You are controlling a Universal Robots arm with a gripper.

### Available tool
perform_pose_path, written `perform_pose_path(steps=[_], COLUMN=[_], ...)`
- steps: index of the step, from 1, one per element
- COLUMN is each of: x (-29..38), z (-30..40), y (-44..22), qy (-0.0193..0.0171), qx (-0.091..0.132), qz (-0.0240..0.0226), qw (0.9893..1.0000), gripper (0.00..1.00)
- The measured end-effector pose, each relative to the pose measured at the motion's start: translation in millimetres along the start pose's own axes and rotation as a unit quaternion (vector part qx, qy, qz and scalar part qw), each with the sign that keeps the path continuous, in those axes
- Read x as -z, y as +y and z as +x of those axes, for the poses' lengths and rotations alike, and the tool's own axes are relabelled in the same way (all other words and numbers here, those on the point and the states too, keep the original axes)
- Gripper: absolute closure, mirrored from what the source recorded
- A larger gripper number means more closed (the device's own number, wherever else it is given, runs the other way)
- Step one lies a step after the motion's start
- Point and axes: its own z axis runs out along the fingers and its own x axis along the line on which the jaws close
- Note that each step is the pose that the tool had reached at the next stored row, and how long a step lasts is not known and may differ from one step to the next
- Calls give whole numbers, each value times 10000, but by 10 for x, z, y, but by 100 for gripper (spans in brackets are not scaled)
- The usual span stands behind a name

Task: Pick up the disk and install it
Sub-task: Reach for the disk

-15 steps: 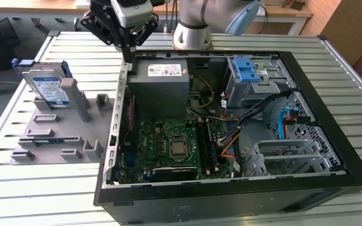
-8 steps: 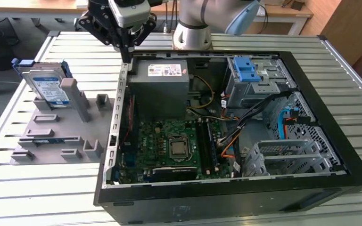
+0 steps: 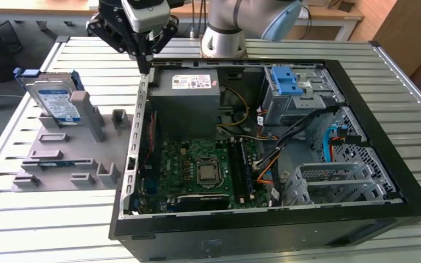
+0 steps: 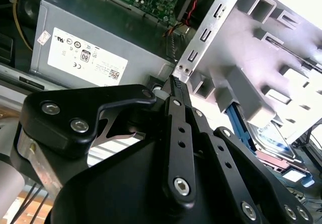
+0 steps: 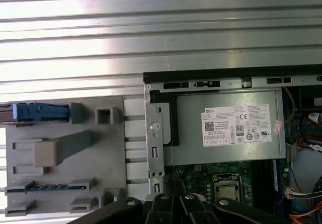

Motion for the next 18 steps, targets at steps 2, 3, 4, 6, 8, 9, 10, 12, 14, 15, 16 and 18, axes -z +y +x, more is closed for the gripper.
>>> perform_pose_path(steps=[2,3,4,6,8,9,10,12,14,15,16,18], x=[-1,0,-1,-2,-2,-2,-2,-3,-3,-3,-3,-4], z=[11,16,20,27,35,40,45,54,63,67,71,78], y=[-1,-1,-1,-2,-3,-3,-4,-4,-5,-5,-5,-6], qy=[0,1,1,1,2,2,2,2,2,3,3,3], qx=[0,0,0,0,0,0,0,0,0,0,0,0], qz=[0,0,0,0,0,0,0,0,0,0,1,0], qw=[10000,10000,10000,10000,10000,10000,10000,10000,10000,10000,10000,10000], gripper=[89,89,89,89,89,89,89,89,89,89,89,89])
